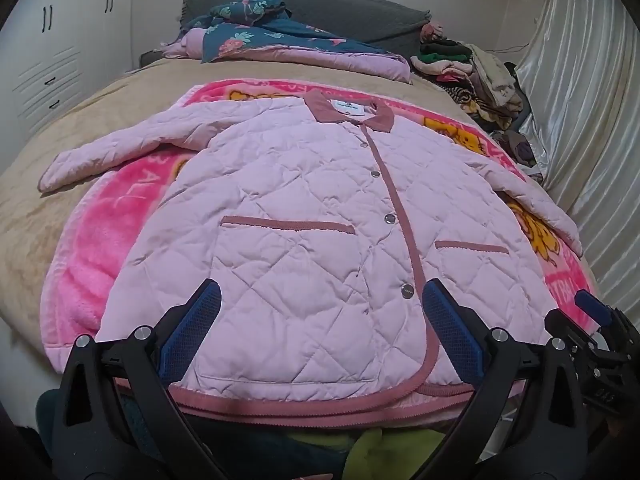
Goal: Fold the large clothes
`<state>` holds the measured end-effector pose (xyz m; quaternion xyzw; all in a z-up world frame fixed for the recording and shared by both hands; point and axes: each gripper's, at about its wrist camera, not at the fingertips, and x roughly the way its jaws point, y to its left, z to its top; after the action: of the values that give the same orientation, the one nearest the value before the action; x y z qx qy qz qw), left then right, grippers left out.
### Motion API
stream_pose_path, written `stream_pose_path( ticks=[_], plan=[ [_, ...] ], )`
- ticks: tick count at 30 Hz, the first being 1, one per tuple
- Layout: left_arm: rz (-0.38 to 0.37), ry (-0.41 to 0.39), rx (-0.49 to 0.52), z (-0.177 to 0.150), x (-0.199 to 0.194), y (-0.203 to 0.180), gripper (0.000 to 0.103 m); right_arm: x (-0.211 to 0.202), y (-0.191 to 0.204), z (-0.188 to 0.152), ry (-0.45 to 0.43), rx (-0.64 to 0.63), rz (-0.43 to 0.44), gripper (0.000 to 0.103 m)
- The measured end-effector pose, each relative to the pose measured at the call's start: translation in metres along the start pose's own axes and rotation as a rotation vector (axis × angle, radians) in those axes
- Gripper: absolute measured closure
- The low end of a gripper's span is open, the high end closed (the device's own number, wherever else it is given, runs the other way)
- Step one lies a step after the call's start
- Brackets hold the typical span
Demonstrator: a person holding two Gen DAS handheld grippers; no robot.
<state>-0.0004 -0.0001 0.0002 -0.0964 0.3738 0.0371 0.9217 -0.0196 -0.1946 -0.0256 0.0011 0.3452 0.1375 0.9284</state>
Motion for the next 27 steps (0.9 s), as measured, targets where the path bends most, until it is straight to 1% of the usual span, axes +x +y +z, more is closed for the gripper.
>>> stream_pose_path(
  ticks=[3,27],
  plan=[
    [0.0,-0.002,0.002,-0.0009,-0.0032,-0.0054,0.008,0.0,-0.0005,0.0,0.001,-0.001,-0.001,0.004],
    [0.001,-0.006,0.004,0.0005,-0.0041,-0.002,0.008,0.0005,0.0013,0.0013,0.008,-0.008,0.001,0.004]
  ],
)
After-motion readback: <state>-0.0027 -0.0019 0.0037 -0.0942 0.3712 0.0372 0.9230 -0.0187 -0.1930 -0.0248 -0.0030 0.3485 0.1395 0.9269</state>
